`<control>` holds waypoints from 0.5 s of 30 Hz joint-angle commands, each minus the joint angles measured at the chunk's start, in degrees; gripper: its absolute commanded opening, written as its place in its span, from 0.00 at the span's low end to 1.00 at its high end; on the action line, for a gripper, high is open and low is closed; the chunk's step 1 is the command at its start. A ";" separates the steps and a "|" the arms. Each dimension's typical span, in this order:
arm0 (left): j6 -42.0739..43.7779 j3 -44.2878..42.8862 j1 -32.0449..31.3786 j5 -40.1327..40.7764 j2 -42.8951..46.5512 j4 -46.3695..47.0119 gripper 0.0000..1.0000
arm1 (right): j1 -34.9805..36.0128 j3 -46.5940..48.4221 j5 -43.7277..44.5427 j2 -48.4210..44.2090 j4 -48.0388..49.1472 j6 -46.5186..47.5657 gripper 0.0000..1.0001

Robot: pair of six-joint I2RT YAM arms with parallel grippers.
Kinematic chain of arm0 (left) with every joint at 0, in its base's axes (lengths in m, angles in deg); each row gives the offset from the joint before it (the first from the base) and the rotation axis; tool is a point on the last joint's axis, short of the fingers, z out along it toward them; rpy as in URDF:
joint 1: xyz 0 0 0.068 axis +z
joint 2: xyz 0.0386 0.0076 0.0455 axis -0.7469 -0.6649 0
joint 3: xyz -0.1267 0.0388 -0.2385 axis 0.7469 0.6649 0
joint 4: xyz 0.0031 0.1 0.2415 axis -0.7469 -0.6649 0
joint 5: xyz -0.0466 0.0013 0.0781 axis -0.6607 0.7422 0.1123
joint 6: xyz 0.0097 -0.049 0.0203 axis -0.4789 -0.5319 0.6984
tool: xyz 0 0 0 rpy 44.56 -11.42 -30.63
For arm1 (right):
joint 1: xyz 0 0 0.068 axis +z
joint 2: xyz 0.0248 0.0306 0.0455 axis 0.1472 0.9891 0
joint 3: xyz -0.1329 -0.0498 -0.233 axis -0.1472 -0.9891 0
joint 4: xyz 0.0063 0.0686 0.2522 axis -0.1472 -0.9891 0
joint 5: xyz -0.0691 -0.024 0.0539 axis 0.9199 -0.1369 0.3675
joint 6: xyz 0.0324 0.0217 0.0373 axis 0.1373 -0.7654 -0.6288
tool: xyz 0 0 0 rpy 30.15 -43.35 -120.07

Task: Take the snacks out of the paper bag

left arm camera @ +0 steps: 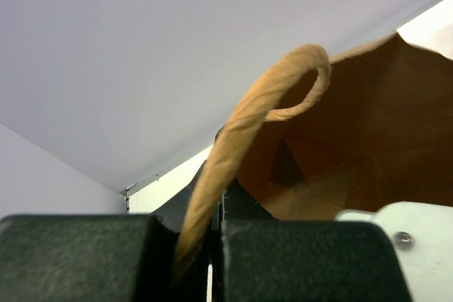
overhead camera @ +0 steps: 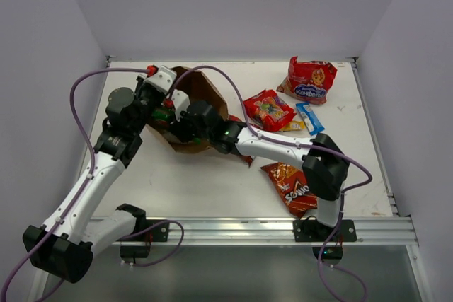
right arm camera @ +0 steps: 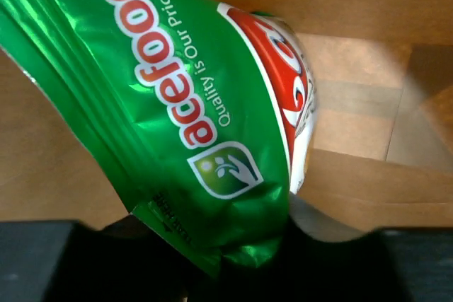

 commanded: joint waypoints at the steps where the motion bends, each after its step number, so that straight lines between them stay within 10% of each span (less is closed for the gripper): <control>1: -0.52 0.01 0.17 3.34 1.51 0.54 0.00 | -0.09 -2.66 1.78 -7.20 8.33 1.82 0.28; 5: -1.22 0.01 0.17 5.19 2.12 0.45 0.00 | -0.27 -5.48 4.23 -12.21 9.14 5.69 0.12; 15: -2.80 -0.87 0.17 12.66 1.07 -1.66 0.00 | -0.97 -9.88 5.46 -25.75 7.82 8.76 0.10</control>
